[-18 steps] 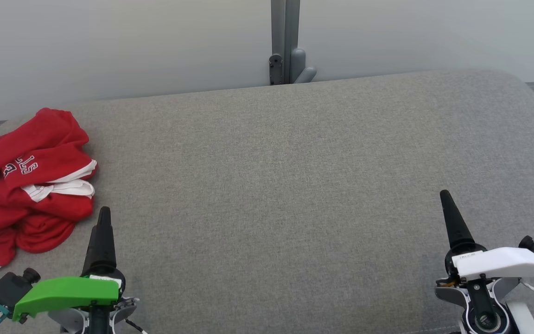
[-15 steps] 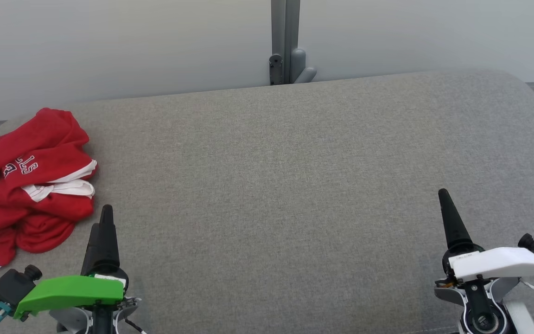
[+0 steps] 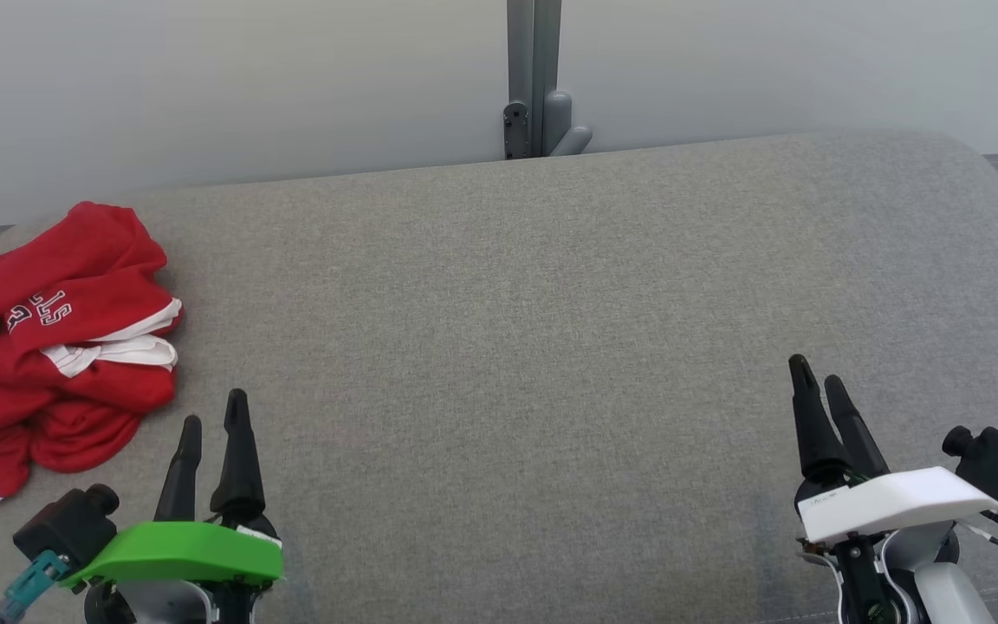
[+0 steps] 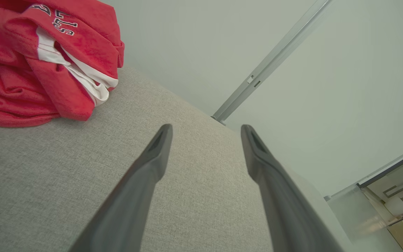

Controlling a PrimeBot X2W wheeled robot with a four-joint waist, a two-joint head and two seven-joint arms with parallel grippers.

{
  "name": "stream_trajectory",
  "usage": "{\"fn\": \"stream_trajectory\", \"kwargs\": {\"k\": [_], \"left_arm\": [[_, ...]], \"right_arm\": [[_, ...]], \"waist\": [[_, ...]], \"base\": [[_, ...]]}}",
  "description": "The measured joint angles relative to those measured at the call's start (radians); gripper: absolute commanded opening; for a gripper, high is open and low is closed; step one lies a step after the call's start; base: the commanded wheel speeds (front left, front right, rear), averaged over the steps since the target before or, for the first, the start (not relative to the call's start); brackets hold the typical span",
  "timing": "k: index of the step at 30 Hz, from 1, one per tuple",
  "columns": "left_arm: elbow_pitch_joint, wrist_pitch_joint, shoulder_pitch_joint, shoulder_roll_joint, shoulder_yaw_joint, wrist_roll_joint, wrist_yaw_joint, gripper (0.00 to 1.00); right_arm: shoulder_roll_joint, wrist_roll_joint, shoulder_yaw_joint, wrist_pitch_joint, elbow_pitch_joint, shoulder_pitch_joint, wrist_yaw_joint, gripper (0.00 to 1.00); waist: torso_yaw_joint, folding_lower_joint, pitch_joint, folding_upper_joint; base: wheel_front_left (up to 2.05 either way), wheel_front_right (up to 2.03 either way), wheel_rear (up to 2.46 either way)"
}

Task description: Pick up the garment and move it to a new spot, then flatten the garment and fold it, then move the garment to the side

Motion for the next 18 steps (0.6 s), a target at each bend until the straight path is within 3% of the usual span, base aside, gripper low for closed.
{"fn": "stream_trajectory", "kwargs": {"k": [18], "left_arm": [[0.019, -0.052, 0.033, 0.004, -0.036, 0.267, 0.027, 1.00]], "right_arm": [[-0.001, -0.288, 0.042, -0.052, -0.035, 0.030, 0.000, 1.00]], "waist": [[-0.001, 0.0000, -0.002, 0.0000]], "base": [[0.00, 0.00, 0.00]]}}
